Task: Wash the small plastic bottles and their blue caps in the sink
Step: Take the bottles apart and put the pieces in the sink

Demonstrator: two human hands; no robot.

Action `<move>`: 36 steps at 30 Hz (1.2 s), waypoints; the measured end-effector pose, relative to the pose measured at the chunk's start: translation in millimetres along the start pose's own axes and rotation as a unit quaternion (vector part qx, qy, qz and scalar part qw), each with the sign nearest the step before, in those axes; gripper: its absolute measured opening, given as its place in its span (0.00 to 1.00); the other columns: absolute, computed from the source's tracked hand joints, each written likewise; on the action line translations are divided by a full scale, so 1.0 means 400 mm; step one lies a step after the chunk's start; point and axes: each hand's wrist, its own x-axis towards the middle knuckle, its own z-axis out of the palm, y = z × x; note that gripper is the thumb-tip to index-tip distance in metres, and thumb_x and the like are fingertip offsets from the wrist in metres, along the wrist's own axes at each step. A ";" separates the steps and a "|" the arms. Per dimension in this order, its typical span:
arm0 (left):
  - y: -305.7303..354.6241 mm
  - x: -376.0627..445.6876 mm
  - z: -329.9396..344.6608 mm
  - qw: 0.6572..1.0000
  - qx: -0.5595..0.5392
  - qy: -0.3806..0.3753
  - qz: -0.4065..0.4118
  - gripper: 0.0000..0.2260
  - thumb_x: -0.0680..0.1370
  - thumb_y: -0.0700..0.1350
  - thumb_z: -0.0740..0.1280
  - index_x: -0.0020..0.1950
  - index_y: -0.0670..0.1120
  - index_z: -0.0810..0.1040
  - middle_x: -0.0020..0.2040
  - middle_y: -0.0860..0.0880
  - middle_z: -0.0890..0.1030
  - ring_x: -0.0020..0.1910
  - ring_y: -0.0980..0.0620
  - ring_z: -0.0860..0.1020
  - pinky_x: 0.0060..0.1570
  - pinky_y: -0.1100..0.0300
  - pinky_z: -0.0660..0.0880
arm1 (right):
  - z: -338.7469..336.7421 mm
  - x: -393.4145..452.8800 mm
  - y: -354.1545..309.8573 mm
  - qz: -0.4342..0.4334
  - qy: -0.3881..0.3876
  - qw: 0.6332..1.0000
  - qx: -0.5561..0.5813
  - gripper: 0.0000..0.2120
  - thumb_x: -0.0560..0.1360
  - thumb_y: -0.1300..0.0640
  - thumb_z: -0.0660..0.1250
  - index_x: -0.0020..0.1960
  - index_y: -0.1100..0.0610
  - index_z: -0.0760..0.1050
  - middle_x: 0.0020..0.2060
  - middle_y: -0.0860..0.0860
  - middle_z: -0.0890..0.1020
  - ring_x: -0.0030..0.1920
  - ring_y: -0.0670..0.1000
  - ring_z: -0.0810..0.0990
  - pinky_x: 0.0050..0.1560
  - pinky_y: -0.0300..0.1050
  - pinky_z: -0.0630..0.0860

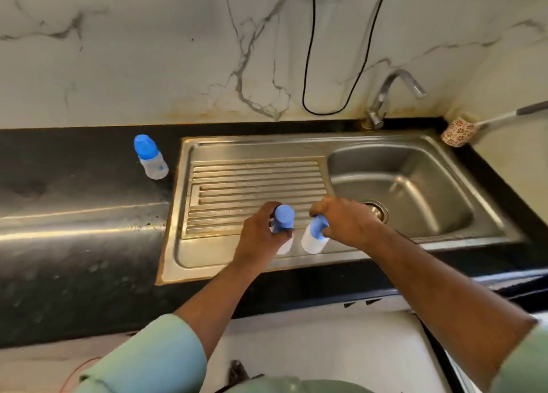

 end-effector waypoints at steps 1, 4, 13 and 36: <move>-0.005 0.002 0.013 1.000 -0.003 -0.002 -0.013 0.21 0.71 0.43 0.77 0.61 0.50 0.76 0.53 0.55 0.79 0.50 0.55 0.77 0.43 0.77 0.67 | 0.001 0.000 0.007 0.001 0.004 1.000 0.005 0.20 0.72 0.60 0.67 0.63 0.48 0.75 0.60 0.47 0.78 0.60 0.54 0.77 0.58 0.54 0.76; -0.018 -0.004 0.035 0.999 0.004 0.000 -0.032 0.22 0.72 0.43 0.77 0.64 0.51 0.74 0.53 0.56 0.77 0.51 0.56 0.76 0.43 0.74 0.67 | 0.007 0.001 0.015 -0.004 0.011 1.000 0.018 0.24 0.73 0.60 0.67 0.67 0.48 0.73 0.64 0.49 0.76 0.62 0.54 0.76 0.60 0.54 0.75; -0.050 -0.015 0.006 0.998 0.003 -0.006 -0.065 0.43 0.68 0.47 0.80 0.77 0.56 0.62 0.69 0.54 0.73 0.66 0.56 0.71 0.58 0.62 0.67 | -0.010 -0.001 0.015 -0.027 0.023 0.999 0.026 0.35 0.71 0.58 0.73 0.74 0.46 0.63 0.68 0.50 0.74 0.65 0.54 0.74 0.61 0.55 0.75; -0.408 0.414 -0.609 0.963 0.097 0.158 -0.195 0.42 0.70 0.55 0.78 0.78 0.53 0.60 0.73 0.46 0.67 0.71 0.45 0.67 0.68 0.46 0.69 | -0.091 0.666 -0.696 -0.117 0.047 0.940 0.318 0.36 0.67 0.59 0.77 0.72 0.55 0.67 0.66 0.52 0.75 0.64 0.51 0.74 0.56 0.39 0.71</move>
